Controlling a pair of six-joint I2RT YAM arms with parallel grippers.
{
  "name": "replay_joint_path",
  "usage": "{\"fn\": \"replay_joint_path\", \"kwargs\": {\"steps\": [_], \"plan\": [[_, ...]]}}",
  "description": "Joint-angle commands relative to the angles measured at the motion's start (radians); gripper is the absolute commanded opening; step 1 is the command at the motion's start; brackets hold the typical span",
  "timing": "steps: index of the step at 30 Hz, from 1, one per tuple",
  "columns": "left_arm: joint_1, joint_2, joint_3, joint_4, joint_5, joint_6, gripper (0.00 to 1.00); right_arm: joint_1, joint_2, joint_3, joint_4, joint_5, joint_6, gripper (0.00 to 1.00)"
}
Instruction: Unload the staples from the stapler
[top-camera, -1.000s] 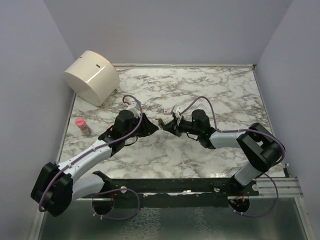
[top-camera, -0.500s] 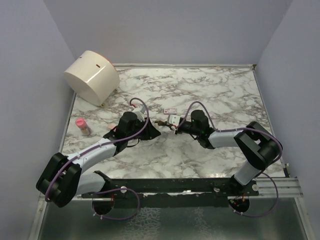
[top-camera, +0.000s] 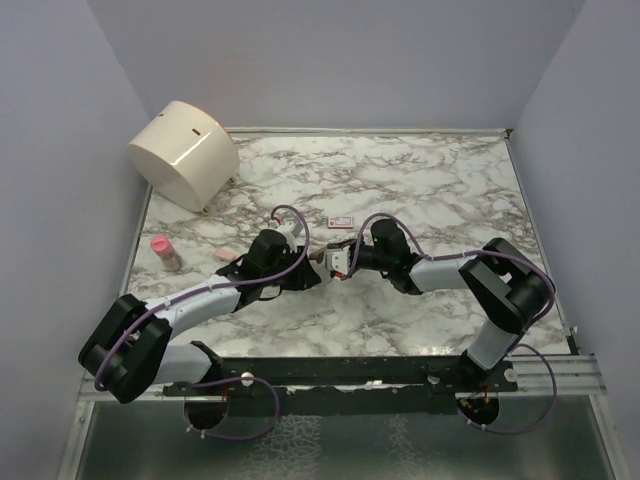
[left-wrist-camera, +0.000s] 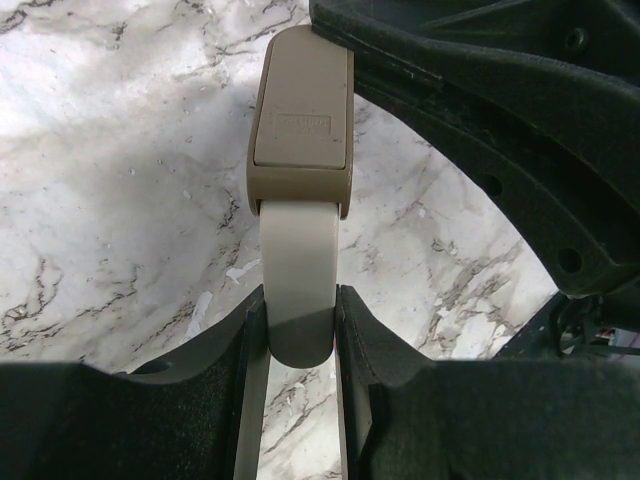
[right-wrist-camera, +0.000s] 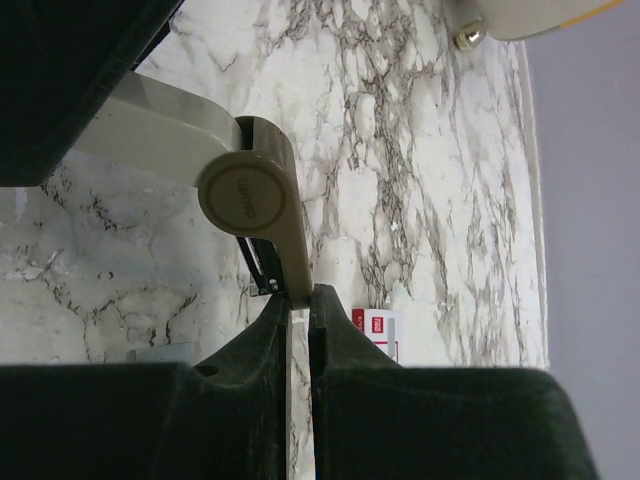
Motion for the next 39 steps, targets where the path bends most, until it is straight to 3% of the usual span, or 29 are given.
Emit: {"fn": "replay_joint_path", "kwargs": {"steps": [1,6,13,19,22,26,29,34,39], "plan": [[-0.031,0.056,-0.025,-0.054,-0.046,0.019,0.00,0.018,0.024,0.001,0.093,0.021,-0.078,0.01],[-0.033,0.015,0.006,-0.087,-0.076,0.008,0.00,0.021,0.003,-0.015,0.100,0.015,-0.035,0.01],[-0.031,-0.056,0.104,-0.200,-0.113,-0.021,0.00,0.028,-0.061,0.027,-0.090,-0.059,0.003,0.01],[-0.031,-0.057,0.213,-0.308,-0.139,-0.060,0.00,0.030,-0.104,0.073,-0.286,-0.200,0.145,0.01],[-0.031,-0.056,0.254,-0.337,-0.171,-0.073,0.00,0.029,-0.117,0.082,-0.308,-0.259,0.309,0.01],[-0.031,-0.033,0.283,-0.355,-0.226,-0.062,0.00,0.030,-0.112,0.034,-0.203,-0.308,0.567,0.23],[-0.030,0.006,0.318,-0.382,-0.251,-0.045,0.00,0.030,-0.109,-0.015,-0.084,-0.300,0.718,0.24],[-0.030,0.042,0.348,-0.404,-0.243,-0.036,0.00,0.030,-0.153,-0.063,-0.004,-0.147,0.839,0.27],[-0.027,0.050,0.358,-0.409,-0.234,-0.024,0.00,0.028,-0.227,-0.106,-0.012,0.017,0.926,0.55]]}}
